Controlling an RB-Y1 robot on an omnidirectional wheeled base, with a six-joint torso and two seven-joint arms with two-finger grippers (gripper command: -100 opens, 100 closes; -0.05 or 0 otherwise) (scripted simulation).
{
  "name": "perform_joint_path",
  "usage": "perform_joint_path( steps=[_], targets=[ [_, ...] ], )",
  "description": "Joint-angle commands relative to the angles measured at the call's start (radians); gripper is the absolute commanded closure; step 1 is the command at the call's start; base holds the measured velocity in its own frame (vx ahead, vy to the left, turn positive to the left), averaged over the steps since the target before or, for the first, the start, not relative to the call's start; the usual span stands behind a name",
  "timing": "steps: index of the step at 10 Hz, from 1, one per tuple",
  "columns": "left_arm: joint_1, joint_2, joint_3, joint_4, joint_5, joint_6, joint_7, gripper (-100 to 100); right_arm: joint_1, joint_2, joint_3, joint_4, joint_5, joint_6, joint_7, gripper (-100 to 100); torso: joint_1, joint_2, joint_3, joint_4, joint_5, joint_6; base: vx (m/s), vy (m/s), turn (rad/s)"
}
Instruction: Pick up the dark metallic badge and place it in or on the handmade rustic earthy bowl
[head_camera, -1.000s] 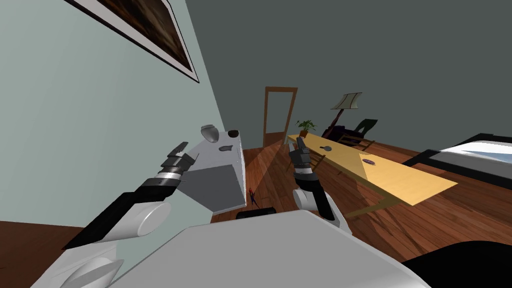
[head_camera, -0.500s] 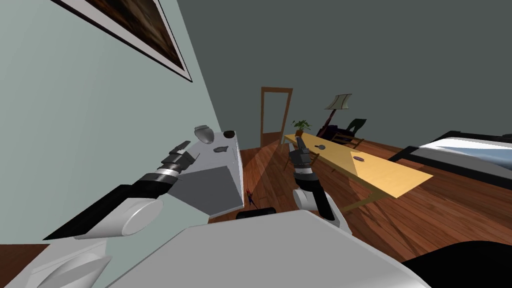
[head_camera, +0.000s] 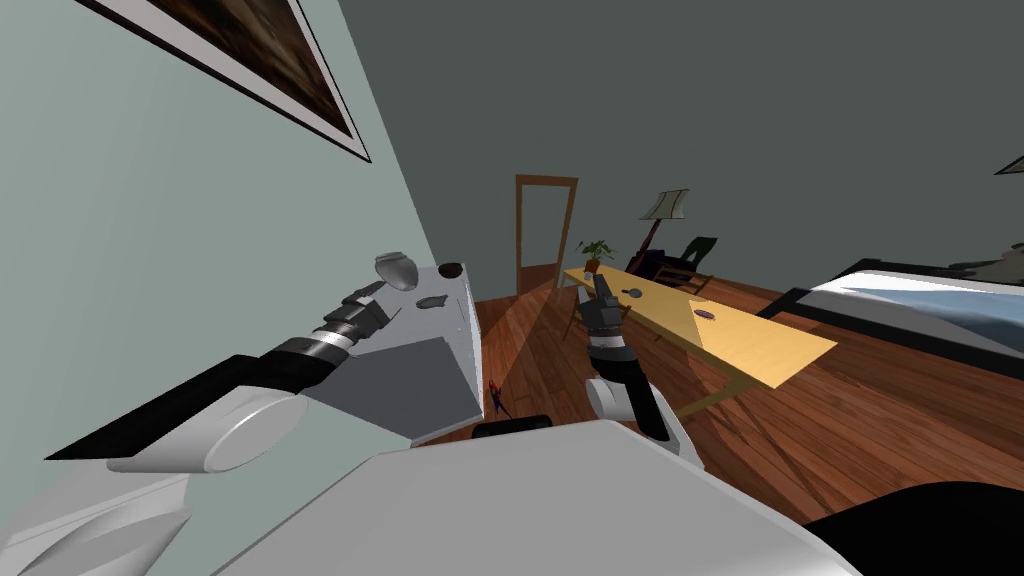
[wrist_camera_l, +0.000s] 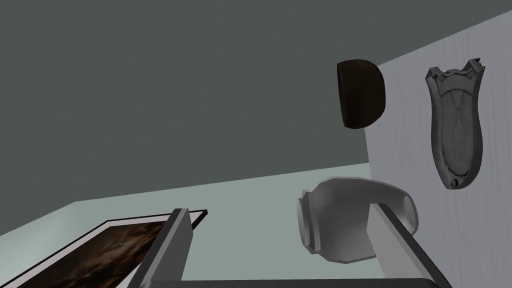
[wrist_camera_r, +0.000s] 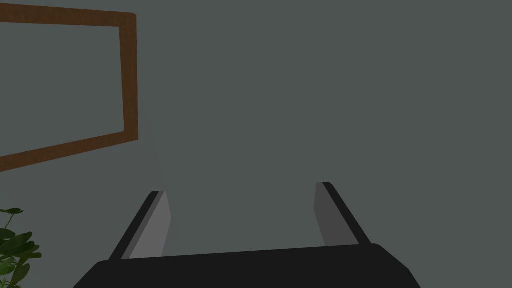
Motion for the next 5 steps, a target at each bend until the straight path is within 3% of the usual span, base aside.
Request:
perform_joint_path(
  steps=[1,2,4,5],
  targets=[
    [0.000,0.007,0.005,-0.002,0.012,0.033,0.001,-100,0.000,0.000,0.000,0.000,0.000,0.000,0.000,0,0.000,0.000,0.000,0.000,0.000,0.000,0.017,-0.015,0.000],
    [-0.010,0.051,0.031,-0.005,0.059,0.070,0.002,-100,0.000,0.000,0.000,0.000,0.000,0.000,0.000,0,0.001,0.001,0.000,0.000,0.000,0.000,0.032,-0.039,-0.118],
    [-0.010,0.051,0.031,-0.005,0.068,0.109,0.002,-100,0.000,0.000,0.000,0.000,0.000,0.000,0.000,0,0.000,0.000,0.000,0.000,0.000,0.000,0.030,-0.028,-0.017],
    [-0.019,0.094,0.056,-0.008,0.115,0.147,0.002,-100,0.000,0.000,0.000,0.000,0.000,0.000,0.000,0,0.001,0.000,0.000,0.000,0.000,0.000,0.037,-0.034,-0.092]
  ],
)
